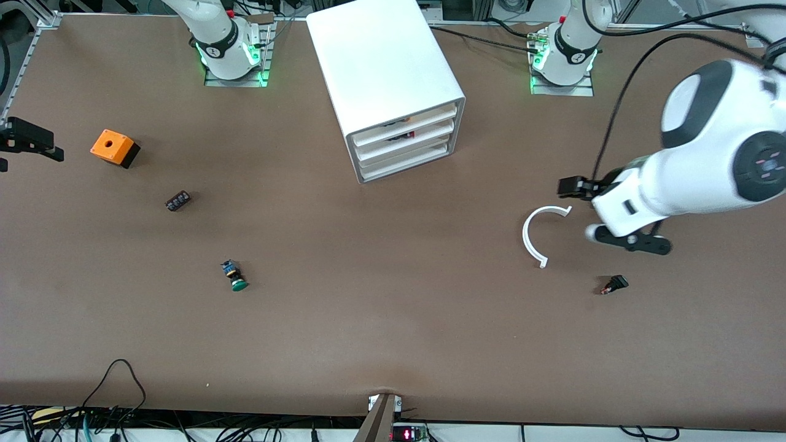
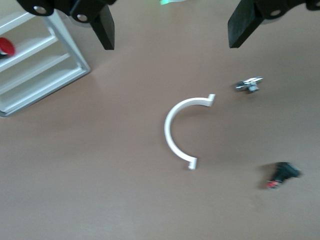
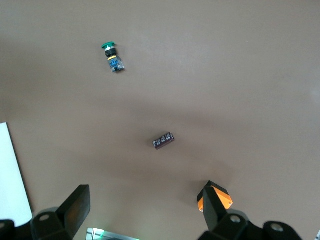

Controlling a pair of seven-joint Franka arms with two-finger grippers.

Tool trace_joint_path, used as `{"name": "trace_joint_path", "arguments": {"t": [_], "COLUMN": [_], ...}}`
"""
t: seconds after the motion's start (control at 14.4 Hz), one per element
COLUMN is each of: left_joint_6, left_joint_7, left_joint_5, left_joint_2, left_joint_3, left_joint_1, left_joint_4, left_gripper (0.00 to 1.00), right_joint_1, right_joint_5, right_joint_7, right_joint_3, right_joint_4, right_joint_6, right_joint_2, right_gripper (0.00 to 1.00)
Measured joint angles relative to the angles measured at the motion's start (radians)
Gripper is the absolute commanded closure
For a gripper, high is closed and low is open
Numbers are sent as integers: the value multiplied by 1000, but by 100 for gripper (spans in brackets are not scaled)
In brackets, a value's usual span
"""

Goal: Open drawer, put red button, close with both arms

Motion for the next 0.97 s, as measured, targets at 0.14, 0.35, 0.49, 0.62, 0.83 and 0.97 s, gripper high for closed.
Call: {"name": "trace_joint_path", "arguments": {"t": [0.14,0.35,0.49,0.62,0.83,0.97], "left_joint_6": [31,136,212,271,292,285], "left_joint_7": [46,63,67,86,117,120], "left_joint_5": [-2,-3,-3,-3,-2,-2], "left_joint_2": [-76,-209,-285,-358,-435,-443], "left_joint_3": [130,274,305,324,340,341], "left_joint_1": [-45,-106,-116,-119,-114,-110], "left_joint_4": [-40,-162,-248,-339,-447,-463], "left_gripper": [0,0,0,0,0,0], "right_joint_1": [-1,0,-1,-1,2,2], "right_joint_5": [-9,-18,-18,-18,-18,-18], "right_joint_7": [-17,-20,-20,-20,-22,-23], "right_joint_3": [-5,-7,-10,-9,-1,5], "right_joint_4": [2,4,4,4,-21,-82], "right_joint_6": [20,29,-17,-48,-44,-2], "right_joint_2": [-13,-15,-15,-15,-41,-89], "right_gripper": [0,0,0,0,0,0]}}
